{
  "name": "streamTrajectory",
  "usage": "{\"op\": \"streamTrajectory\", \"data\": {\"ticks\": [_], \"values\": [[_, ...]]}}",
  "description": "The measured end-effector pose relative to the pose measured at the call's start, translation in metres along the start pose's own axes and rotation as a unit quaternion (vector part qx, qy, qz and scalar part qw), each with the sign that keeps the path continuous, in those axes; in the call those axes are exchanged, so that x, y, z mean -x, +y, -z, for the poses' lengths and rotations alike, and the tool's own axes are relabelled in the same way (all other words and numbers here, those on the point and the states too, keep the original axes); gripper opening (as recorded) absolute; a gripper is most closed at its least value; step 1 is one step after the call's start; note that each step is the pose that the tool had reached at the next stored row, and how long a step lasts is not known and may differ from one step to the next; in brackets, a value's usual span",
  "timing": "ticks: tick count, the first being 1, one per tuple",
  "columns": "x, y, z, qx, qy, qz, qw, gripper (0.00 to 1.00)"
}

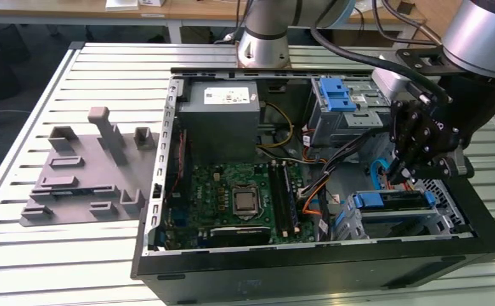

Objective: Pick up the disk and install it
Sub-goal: 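Insert the second disk wire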

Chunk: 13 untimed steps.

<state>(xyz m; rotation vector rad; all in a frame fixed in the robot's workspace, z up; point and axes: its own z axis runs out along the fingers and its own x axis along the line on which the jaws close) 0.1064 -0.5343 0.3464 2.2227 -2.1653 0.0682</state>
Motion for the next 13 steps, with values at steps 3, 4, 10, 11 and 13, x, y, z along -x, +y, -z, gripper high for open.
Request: {"op": "streamTrajectory", "data": {"ticks": [3, 4, 10, 11, 13], "values": [[-0.0007, 0.0000, -0.0015, 0.0000, -0.0001, 0.000, 1.0000, 0.16], [-0.0008, 0.0000, -0.0020, 0.0000, -0.0003, 0.000, 1.0000, 0.16], [-0.0057, 0.0001, -0.0056, 0.0004, -0.0025, -0.007, 1.0000, 0.16], [-0.0077, 0.0001, -0.0062, 0.0003, -0.0036, -0.007, 1.0000, 0.16], [-0.0104, 0.0002, -0.0071, 0.0003, -0.0075, -0.007, 0.9999, 0.16]]}}
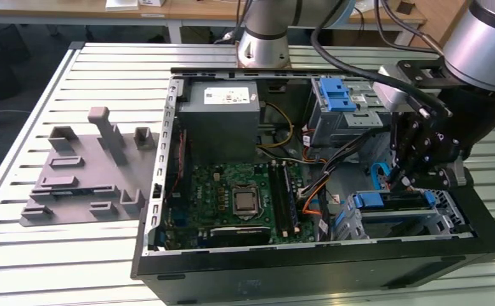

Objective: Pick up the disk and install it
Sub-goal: 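Insert the second disk wire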

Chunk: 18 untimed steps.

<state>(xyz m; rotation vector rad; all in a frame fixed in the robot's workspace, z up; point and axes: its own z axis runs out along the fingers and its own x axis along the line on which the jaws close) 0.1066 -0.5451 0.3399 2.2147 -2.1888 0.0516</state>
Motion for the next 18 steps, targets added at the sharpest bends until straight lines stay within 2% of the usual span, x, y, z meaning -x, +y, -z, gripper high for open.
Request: {"op": "streamTrajectory", "data": {"ticks": [5, 7, 9, 18], "values": [[-0.0044, 0.0000, -0.0020, -0.0002, -0.0174, -0.001, 0.9998, 0.16], [-0.0072, 0.0000, -0.0027, -0.0002, -0.0221, -0.001, 0.9998, 0.16], [-0.0103, 0.0001, -0.0031, -0.0003, -0.0239, -0.001, 0.9997, 0.16], [-0.0146, -0.0013, -0.0033, -0.0003, -0.0245, -0.001, 0.9997, 0.16]]}}
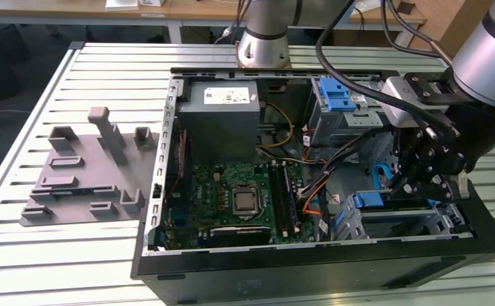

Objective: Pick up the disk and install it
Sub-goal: 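Insert the second disk wire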

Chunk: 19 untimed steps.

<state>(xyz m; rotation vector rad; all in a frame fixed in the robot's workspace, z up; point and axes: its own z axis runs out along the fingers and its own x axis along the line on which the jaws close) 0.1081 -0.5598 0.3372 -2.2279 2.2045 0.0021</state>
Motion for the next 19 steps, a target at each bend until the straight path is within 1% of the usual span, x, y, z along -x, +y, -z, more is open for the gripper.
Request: {"op": "streamTrajectory", "data": {"ticks": [19], "values": [[-0.0002, -0.0020, -0.0025, 0.0000, -0.0011, 0.000, 1.0000, 0.16]]}}
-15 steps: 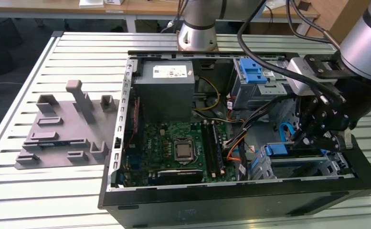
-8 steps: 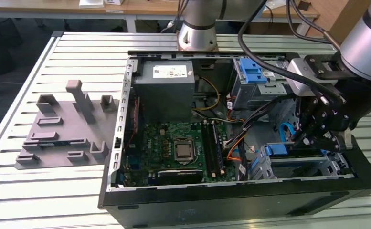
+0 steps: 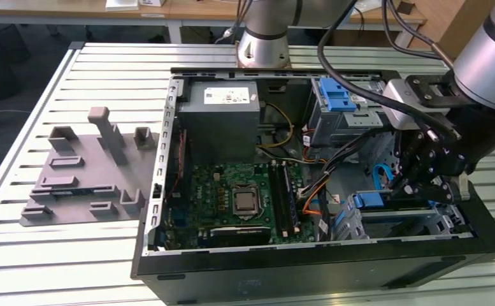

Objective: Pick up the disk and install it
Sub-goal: 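Insert the second disk wire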

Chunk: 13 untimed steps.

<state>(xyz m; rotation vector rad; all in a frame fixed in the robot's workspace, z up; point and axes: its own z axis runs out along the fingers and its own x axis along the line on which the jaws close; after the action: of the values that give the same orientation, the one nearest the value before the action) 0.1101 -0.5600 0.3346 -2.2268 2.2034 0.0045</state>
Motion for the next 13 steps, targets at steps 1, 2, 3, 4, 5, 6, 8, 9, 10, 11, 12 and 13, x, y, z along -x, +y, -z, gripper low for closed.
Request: {"op": "streamTrajectory", "data": {"ticks": [1, 2, 3, 4, 5, 6, 8, 9, 10, 11, 12, 13], "values": [[-0.0001, 0.0000, -0.0002, 0.0000, 0.0000, 0.000, 1.0000, 0.16], [-0.0002, -0.0001, -0.0004, 0.0000, 0.0000, 0.000, 1.0000, 0.16], [-0.0003, -0.0001, -0.0005, 0.0000, 0.0000, 0.000, 1.0000, 0.16], [-0.0003, -0.0001, -0.0007, 0.0000, 0.0000, 0.000, 1.0000, 0.16], [-0.0004, -0.0001, -0.0009, 0.0000, 0.0000, 0.000, 1.0000, 0.16], [-0.0005, -0.0001, -0.0012, 0.0000, 0.0000, 0.000, 1.0000, 0.16], [-0.0008, -0.0002, -0.0019, 0.0000, -0.0001, 0.000, 1.0000, 0.16], [-0.0010, -0.0002, -0.0024, 0.0000, -0.0001, 0.000, 1.0000, 0.16], [-0.0010, -0.0003, -0.0025, 0.0000, 0.0000, 0.000, 1.0000, 0.16], [-0.0011, -0.0003, -0.0025, 0.0000, 0.0001, 0.000, 1.0000, 0.16], [-0.0011, -0.0004, -0.0027, 0.0000, 0.0001, 0.000, 1.0000, 0.16], [-0.0012, -0.0005, -0.0030, 0.0000, 0.0000, 0.000, 1.0000, 0.16]]}}
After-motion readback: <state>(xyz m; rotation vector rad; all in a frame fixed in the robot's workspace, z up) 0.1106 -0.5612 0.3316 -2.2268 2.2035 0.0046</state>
